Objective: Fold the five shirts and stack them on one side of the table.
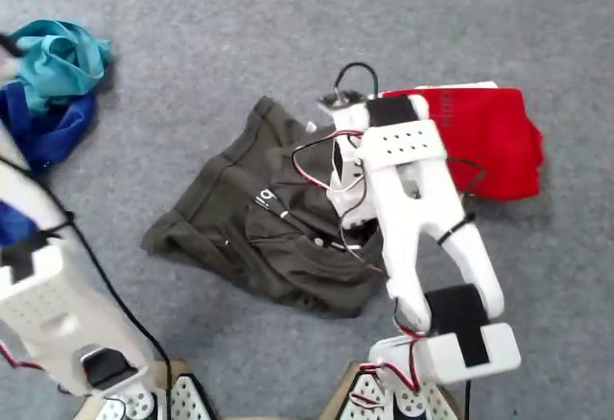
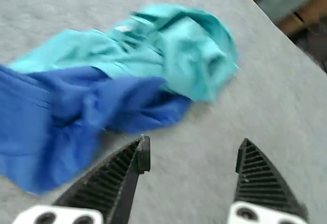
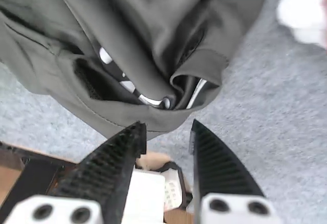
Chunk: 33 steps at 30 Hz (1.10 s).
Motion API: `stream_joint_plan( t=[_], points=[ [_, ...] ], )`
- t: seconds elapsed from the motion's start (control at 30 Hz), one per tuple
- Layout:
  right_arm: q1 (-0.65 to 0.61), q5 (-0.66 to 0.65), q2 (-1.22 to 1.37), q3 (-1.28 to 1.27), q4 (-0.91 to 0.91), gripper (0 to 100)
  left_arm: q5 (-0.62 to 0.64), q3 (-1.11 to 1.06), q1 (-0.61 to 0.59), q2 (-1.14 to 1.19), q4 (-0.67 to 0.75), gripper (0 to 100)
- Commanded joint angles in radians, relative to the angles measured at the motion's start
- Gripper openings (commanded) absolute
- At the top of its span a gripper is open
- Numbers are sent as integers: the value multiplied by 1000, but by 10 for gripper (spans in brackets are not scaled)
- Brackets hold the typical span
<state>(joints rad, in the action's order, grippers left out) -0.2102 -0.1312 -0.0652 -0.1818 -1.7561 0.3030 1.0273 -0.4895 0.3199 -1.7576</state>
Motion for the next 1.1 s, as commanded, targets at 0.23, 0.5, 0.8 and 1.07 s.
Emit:
stream_joint_plan(
  t=[0.23,0.5,0.8,1.07],
  points=[
    [207,57,-77,196,-5,142,14,-716,443,-80,115,286],
    [233,58,-70,202,-2,142,83,-958,513,54,296,284],
    [233,58,-70,209,3,142,11,-961,542,183,292,65],
    [232,58,-70,208,46,142,-167,-980,367,206,183,27]
  ],
)
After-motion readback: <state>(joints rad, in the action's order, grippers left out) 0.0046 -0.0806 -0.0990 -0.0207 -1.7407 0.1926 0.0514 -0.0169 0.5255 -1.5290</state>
